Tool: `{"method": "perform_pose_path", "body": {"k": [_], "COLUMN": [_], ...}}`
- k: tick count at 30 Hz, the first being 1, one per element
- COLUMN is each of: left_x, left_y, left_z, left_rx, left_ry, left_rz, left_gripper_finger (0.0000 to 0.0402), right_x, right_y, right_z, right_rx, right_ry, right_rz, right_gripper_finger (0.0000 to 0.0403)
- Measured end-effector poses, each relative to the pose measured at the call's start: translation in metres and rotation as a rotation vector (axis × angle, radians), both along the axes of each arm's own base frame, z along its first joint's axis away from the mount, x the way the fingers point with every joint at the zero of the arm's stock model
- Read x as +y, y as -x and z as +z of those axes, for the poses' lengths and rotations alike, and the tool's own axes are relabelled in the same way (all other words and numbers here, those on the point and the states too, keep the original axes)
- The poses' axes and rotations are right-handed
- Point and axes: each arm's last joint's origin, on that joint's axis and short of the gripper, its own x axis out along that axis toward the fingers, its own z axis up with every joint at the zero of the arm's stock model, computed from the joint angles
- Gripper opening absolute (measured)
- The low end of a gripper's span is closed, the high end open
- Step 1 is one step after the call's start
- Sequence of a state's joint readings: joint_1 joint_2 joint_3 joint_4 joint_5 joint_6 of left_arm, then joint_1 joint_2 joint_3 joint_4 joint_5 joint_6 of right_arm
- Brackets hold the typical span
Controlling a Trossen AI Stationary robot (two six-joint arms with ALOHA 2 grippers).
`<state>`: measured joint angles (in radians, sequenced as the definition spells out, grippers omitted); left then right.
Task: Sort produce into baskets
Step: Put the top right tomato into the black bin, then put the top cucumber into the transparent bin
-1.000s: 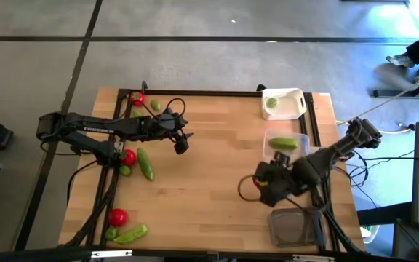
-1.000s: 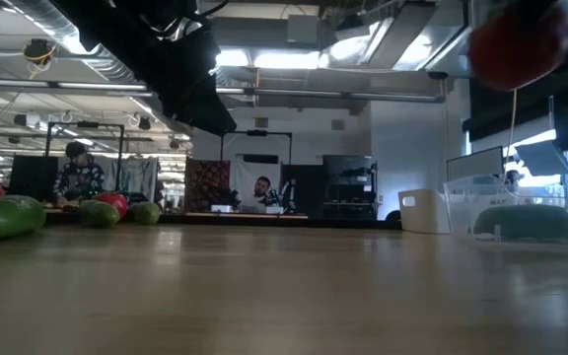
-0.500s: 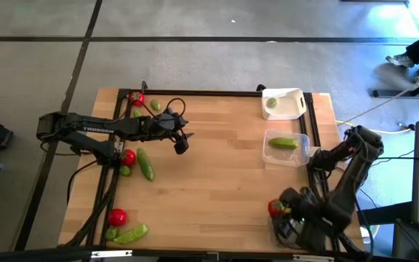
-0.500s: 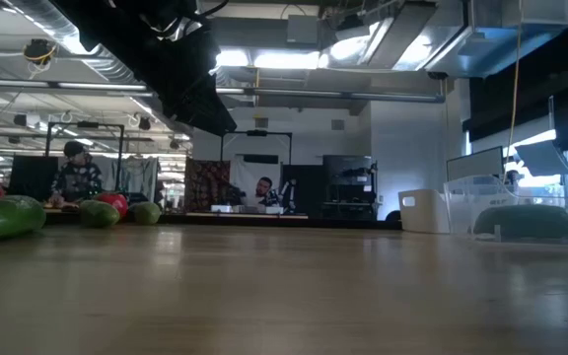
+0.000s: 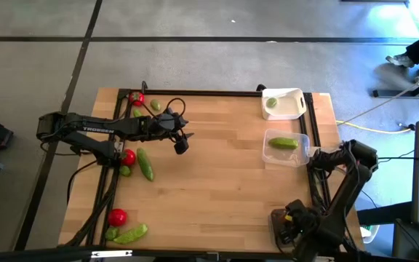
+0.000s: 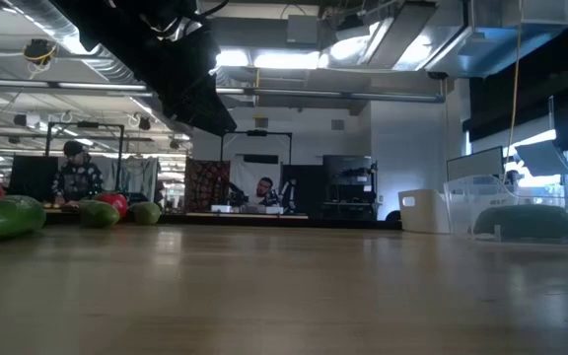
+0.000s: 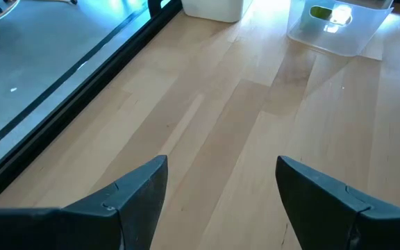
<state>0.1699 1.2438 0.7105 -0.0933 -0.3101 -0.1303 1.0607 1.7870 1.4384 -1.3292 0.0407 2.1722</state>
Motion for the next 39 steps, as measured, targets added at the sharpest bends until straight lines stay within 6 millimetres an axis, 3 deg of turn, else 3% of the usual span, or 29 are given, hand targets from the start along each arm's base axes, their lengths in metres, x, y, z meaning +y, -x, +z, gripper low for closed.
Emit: {"method": "perform_pose_path", "body": {"k": [12,20,29,39], "left_x": [0.0,0.0,0.0,0.0], "left_y": [0.0,0.0,0.0,0.0], "left_z": [0.0,0.0,0.0,0.0], "left_rx": [0.004,0.004,0.004,0.003], "left_ry": [-0.007,-0.006,-0.006,-0.006], "left_rz": [-0.005,-0.005,-0.005,-0.005], "left_gripper_finger": [0.0265,0.0265,0.0265,0.0265], "right_x": [0.005,0.01,0.01,0.008], "right_y": [0.002,0.003,0.003,0.004], "right_z": [-0.035,-0.055,-0.055,-0.048], "right_rx": [0.247,0.394,0.407,0.424], "right_ry": [0.148,0.18,0.163,0.134], "right_rz": [-0.001,-0.02,0.01,0.084], "right_gripper_finger": [0.0239,0.0292,0.0351,0.0359]}}
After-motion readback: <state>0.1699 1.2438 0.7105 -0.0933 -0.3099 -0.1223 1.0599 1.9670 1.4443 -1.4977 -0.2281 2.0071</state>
